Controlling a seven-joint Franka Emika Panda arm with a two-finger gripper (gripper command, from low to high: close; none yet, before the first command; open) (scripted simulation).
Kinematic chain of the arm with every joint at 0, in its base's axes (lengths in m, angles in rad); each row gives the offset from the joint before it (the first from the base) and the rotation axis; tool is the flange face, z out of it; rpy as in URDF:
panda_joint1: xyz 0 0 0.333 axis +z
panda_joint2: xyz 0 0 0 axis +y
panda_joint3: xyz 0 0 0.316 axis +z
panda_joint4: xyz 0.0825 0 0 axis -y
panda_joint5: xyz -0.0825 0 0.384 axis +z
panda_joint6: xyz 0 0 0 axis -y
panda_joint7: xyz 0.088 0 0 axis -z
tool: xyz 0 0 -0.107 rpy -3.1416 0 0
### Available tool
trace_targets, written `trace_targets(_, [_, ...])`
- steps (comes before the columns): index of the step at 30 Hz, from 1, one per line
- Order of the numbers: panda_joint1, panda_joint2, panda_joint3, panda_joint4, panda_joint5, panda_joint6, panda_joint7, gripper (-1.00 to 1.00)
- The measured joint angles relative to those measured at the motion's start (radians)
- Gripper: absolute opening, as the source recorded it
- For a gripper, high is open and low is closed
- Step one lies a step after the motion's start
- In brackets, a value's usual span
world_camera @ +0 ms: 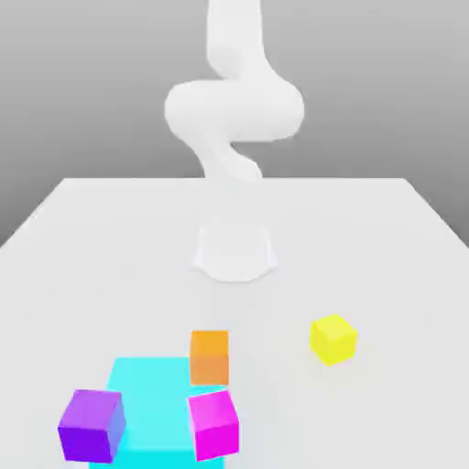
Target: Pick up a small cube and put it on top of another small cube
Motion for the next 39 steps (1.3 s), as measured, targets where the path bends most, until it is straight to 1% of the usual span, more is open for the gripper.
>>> trace_targets(9, [0.135, 0.262, 0.087, -0.286, 0.066, 0.226, -0.021, 0.00])
trace_targets(16, [0.248, 0.507, 0.185, -0.532, 0.092, 0.430, -0.016, 0.00])
trace_targets(17, [0.258, 0.568, 0.204, -0.560, 0.081, 0.477, -0.004, 0.00])
trace_targets(19, [0.272, 0.704, 0.209, -0.583, -0.001, 0.581, 0.059, 0.00])
trace_targets(22, [0.328, 0.834, 0.123, -0.574, -0.133, 0.682, 0.154, 0.00])
trace_targets(24, [0.397, 0.908, 0.043, -0.562, -0.181, 0.744, 0.191, 0.00])
trace_targets(25, [0.429, 0.943, 0.010, -0.556, -0.189, 0.773, 0.198, -1.00])
trace_targets(32, [0.442, 0.952, -0.003, -0.554, -0.195, 0.781, 0.203, -1.00])
trace_targets(34, [0.411, 0.900, 0.037, -0.564, -0.161, 0.739, 0.177, -1.00])
trace_targets(36, [0.388, 0.832, 0.077, -0.577, -0.095, 0.684, 0.129, -1.00])
trace_targets(39, [0.409, 0.724, 0.085, -0.595, -0.015, 0.594, 0.073, -1.00])
